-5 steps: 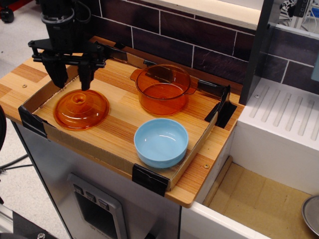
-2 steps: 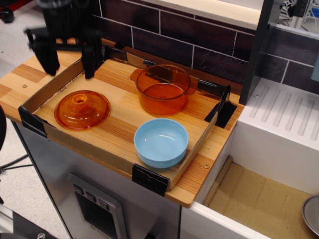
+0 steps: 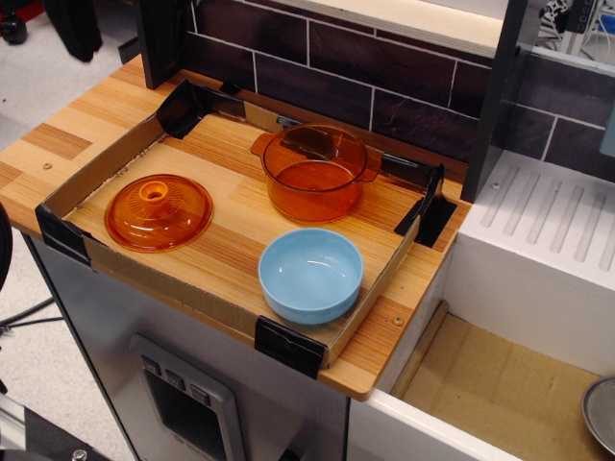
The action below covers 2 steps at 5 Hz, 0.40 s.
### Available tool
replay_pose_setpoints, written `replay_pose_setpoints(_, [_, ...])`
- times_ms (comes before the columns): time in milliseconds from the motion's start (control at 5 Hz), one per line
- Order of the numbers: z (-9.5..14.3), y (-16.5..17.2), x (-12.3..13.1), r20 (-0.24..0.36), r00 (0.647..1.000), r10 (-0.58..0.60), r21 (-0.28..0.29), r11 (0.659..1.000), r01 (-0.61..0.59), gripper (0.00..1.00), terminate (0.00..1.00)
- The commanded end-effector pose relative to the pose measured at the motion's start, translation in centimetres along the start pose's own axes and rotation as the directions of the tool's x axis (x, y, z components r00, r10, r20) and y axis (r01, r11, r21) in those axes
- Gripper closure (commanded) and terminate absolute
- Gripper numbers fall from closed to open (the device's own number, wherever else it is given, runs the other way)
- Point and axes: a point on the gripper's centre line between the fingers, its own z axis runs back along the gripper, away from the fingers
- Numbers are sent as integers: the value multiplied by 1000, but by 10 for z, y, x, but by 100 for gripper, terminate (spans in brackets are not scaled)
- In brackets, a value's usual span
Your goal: Take lid off pot
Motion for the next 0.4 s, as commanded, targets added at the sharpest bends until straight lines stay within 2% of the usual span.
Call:
replay_pose_setpoints(0, [17, 2, 5, 53, 999, 4, 2, 1000, -4, 0, 0])
replay_pose_setpoints(200, [17, 2, 5, 53, 999, 4, 2, 1000, -4, 0, 100])
